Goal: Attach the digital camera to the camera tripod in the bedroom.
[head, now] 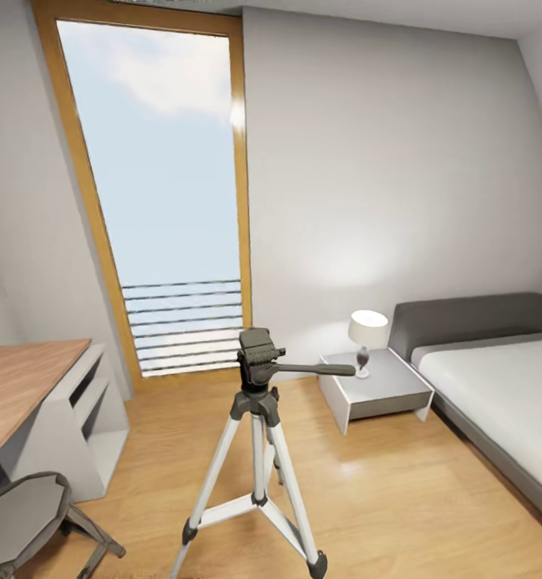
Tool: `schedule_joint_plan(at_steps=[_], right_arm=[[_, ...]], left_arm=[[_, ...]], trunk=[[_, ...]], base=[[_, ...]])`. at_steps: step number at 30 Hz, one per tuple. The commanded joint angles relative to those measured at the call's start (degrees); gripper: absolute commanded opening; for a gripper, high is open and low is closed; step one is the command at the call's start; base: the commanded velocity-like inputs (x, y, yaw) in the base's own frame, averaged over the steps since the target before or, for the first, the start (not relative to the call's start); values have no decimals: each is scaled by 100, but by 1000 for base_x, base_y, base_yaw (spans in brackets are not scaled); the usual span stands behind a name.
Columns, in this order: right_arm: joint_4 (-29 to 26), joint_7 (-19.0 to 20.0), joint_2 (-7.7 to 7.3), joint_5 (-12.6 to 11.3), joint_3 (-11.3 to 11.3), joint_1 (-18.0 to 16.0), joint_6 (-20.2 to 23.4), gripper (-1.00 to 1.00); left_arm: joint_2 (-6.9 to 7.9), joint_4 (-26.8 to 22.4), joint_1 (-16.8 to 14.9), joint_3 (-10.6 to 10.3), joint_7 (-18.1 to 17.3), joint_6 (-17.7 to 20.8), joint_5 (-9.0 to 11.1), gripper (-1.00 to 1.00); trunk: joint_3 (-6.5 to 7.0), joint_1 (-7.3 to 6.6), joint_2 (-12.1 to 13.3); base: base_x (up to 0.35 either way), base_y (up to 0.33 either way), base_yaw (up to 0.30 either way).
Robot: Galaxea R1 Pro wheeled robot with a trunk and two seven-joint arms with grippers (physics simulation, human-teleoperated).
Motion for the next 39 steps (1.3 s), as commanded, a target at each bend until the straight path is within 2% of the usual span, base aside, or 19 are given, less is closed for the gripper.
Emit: schedule_joint_plan(at_steps=[1,10,23,28,31,39], right_arm=[[19,-10,-3,60,-21,-5,-34,100],[19,-4,-3,61,-18,-5,-37,100],[19,-1,11,71,-13,-5,-50,100],[11,-1,17,80,0,21,-7,100],[11,-1,18,80,3,24,-7,100],[8,-1,-50,93,5,28,-10,100]], left_arm=[[0,4,-2,-51,18,-11,43,-100],[-2,4,-2,-52,18,-15,223,-100],[-10,4,-2,-56,18,-20,266,-100],[-172,117,168,201,-138,-196,523,-100],[-257,87,268,147,-232,-298,664,-100],[-158,-102,506,77,-483,-573,1038,-100]], trunk=[[-2,2,-4],[-2,2,-4],[-2,2,-4],[-2,2,-4],[-2,2,-4],[-2,2,-4]], base=[[0,0,269],[0,0,173],[0,0,15],[0,0,0],[0,0,0],[0,0,0]])
